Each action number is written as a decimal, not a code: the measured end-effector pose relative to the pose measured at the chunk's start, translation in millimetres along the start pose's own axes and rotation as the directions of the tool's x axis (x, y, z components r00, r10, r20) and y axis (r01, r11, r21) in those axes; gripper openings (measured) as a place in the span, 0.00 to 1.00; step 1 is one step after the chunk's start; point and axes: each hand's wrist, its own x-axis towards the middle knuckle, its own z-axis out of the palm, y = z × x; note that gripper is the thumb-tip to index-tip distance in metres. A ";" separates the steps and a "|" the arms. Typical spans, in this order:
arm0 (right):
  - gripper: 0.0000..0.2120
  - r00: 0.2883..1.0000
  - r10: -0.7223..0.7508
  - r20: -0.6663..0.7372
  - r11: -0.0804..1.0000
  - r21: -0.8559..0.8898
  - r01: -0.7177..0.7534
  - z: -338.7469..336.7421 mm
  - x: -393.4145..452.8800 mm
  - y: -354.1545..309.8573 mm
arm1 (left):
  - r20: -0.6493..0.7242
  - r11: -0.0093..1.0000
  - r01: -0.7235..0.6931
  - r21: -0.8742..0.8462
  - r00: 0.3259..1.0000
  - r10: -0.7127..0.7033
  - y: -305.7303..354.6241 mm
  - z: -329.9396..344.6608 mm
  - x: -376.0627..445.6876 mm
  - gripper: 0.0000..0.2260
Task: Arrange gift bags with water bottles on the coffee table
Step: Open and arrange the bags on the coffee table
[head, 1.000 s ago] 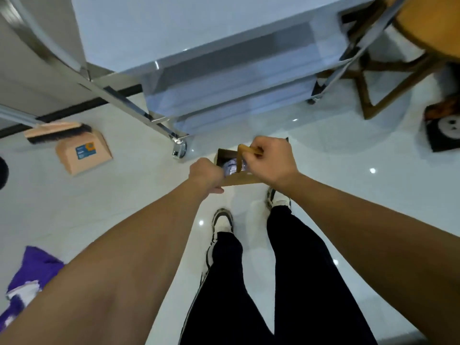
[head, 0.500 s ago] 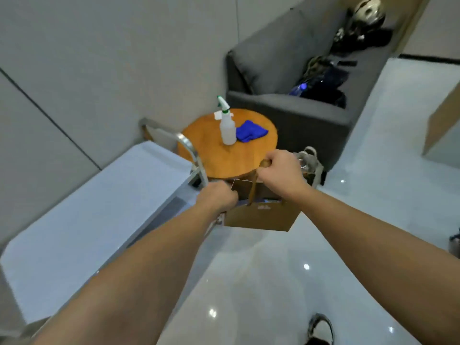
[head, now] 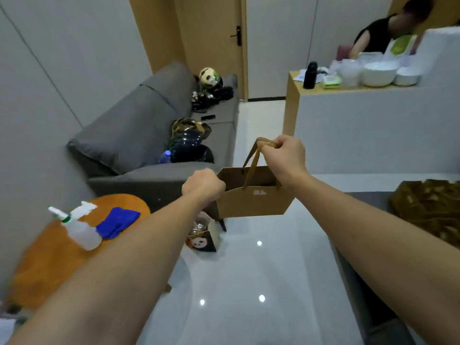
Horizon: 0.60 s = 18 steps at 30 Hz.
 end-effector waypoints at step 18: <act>0.13 0.813 0.466 -0.348 0.850 -0.080 -0.521 -139.5 209.3 191.9 | 0.655 0.820 -0.573 0.003 0.621 0.431 320.3 202.1 219.8 0.10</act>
